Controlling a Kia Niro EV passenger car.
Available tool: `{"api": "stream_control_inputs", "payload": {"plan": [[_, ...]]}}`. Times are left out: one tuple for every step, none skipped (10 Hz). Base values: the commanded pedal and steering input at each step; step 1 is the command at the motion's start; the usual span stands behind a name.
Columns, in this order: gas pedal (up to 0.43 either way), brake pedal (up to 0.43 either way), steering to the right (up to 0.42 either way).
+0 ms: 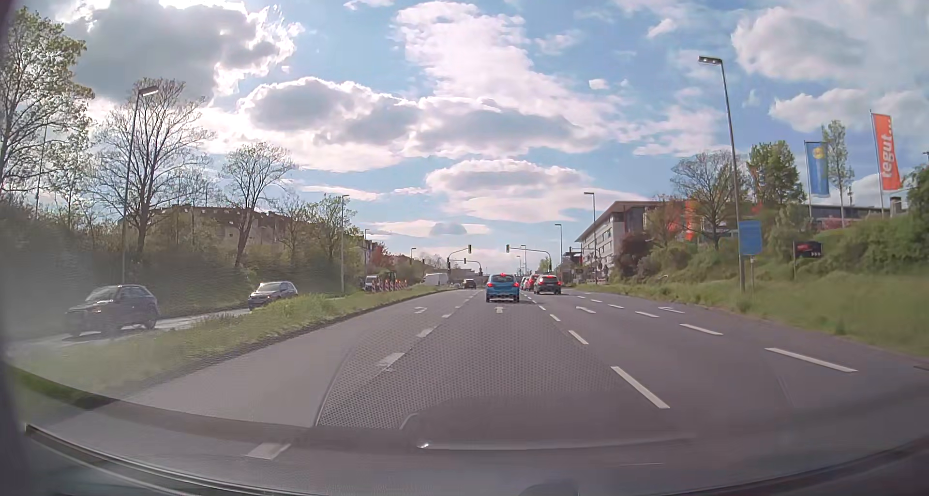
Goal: Follow the waypoints while adhering to traffic rules and regulations
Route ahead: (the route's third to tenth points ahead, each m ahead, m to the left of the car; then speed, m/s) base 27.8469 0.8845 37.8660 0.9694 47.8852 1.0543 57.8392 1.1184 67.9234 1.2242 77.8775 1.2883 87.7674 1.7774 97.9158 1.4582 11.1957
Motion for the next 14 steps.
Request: {"api": "stream_control_inputs", "payload": {"plan": [[0.039, 0.000, -0.004], [0.059, 0.000, -0.004], [0.067, 0.000, -0.004], [0.067, 0.000, -0.004], [0.079, 0.000, -0.004], [0.079, 0.000, -0.004], [0.087, 0.000, -0.004], [0.098, 0.000, -0.004], [0.110, 0.000, -0.003], [0.130, 0.000, -0.003], [0.130, 0.000, -0.004], [0.138, 0.000, -0.003], [0.138, 0.000, -0.003], [0.138, 0.000, -0.004]]}}
